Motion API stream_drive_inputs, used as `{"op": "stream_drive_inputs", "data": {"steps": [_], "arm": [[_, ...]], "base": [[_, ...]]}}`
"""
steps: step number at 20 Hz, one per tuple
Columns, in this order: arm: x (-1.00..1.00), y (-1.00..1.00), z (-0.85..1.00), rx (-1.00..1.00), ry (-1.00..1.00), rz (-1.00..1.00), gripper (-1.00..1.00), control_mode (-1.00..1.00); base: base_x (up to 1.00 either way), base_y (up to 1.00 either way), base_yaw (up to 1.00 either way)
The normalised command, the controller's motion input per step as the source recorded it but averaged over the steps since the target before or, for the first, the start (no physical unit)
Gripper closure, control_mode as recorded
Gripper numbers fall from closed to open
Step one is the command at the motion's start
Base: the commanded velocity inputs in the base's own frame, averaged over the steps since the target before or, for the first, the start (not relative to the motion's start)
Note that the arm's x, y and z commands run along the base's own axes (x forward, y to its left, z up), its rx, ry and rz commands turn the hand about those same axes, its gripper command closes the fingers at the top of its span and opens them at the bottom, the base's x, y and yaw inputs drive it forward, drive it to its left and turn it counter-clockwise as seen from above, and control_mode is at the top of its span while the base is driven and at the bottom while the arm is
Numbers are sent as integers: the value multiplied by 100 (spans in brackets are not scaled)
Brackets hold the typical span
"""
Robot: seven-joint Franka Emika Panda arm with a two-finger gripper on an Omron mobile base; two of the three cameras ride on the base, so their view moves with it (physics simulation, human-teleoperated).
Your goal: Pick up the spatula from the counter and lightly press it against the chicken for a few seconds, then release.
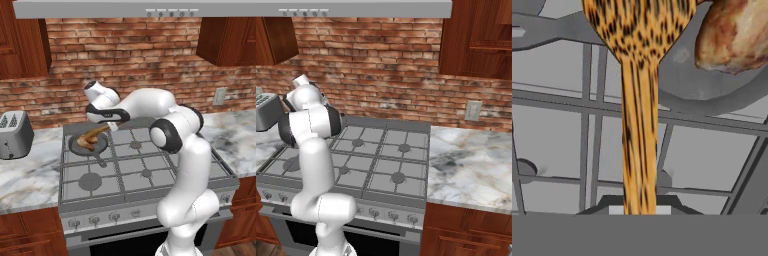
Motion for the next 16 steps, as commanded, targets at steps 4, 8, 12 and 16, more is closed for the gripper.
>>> {"op": "stream_drive_inputs", "data": {"steps": [4,8,12,16], "arm": [[18,2,-15,0,1,0,100,-100],[18,0,-21,0,3,0,100,-100],[18,3,-18,0,2,0,100,-100],[21,7,-13,0,1,0,100,-100]], "base": [[0,0,0],[0,0,0],[0,0,0],[0,0,0]]}}
